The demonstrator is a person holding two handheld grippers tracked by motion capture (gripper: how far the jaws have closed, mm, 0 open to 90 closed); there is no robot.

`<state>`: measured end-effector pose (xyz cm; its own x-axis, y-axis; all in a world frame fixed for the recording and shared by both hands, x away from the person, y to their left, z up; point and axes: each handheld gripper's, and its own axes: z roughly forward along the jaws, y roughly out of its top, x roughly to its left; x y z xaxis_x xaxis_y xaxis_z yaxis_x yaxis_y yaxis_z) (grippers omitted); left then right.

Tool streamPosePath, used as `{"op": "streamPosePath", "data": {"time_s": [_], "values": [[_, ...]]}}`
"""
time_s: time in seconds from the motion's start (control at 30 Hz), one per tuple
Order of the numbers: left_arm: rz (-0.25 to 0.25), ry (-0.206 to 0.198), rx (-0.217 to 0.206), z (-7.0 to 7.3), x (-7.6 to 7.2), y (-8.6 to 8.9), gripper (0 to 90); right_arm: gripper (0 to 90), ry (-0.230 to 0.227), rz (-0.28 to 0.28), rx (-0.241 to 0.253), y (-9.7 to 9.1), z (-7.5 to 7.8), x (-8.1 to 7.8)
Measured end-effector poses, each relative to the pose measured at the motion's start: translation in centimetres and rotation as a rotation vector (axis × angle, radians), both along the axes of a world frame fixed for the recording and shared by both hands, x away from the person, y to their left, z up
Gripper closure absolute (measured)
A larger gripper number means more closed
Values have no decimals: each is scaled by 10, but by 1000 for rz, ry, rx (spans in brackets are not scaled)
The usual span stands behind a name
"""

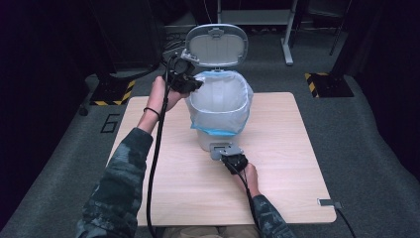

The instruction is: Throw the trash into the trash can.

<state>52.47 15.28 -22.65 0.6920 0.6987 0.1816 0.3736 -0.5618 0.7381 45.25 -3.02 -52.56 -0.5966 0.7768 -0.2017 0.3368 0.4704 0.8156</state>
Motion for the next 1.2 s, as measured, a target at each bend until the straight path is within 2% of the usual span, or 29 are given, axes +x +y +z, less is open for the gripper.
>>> {"op": "streamPosePath", "data": {"time_s": [0.23, 0.47, 0.97, 1.13, 1.2], "values": [[-14, 29, 39, 2, 8, -14, 825, 900, 1, 0, 1, 0, 0, 0], [-27, 68, 79, -4, 16, -30, 824, 900, 1, 0, 1, 0, 0, 0], [-29, 144, 131, -24, 31, -54, 820, 900, 1, 0, 1, 0, 0, 0], [-20, 156, 120, -33, 39, -58, 813, 900, -1, 0, 0, 0, 0, 0], [-21, 162, 129, -37, 42, -60, 813, 900, 0, 1, 1, 0, 0, 0]]}}
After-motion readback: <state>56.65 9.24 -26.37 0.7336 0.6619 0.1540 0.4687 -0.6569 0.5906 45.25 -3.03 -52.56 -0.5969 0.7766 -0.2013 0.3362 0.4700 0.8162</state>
